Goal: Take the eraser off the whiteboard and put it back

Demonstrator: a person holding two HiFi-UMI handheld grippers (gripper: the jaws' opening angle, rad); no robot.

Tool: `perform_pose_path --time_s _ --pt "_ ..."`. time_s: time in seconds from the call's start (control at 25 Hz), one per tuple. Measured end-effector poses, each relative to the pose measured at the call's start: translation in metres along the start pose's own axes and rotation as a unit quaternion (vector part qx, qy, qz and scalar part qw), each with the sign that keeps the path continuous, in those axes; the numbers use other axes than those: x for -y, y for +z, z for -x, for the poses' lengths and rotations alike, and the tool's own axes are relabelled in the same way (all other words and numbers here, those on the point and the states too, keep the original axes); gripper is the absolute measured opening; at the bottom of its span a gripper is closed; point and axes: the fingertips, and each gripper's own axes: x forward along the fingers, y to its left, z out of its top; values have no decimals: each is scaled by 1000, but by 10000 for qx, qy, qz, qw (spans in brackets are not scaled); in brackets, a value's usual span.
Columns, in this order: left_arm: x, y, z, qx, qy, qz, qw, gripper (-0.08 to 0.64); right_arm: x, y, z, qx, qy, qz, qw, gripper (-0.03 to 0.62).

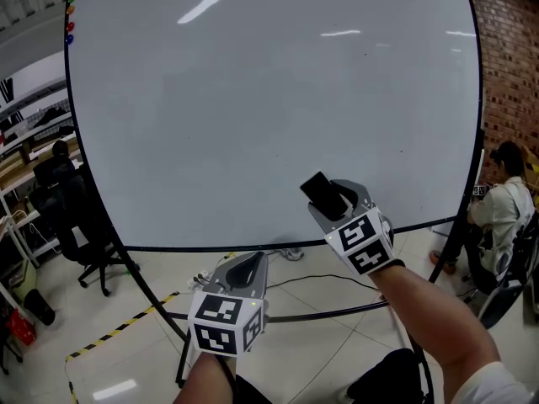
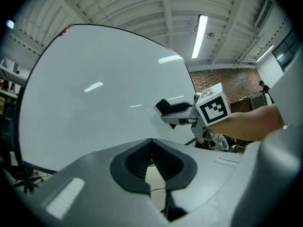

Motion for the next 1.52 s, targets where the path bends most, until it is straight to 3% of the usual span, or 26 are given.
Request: perform_pose_path --time_s 0.64,1.52 --pt "3 -9 -1 -96 -85 -1 9999 17 9 7 -52 -49 -288 481 9984 241" --pt "-4 -8 5 -78 -32 21 10000 17 7 13 -71 -133 -363 747 9965 247"
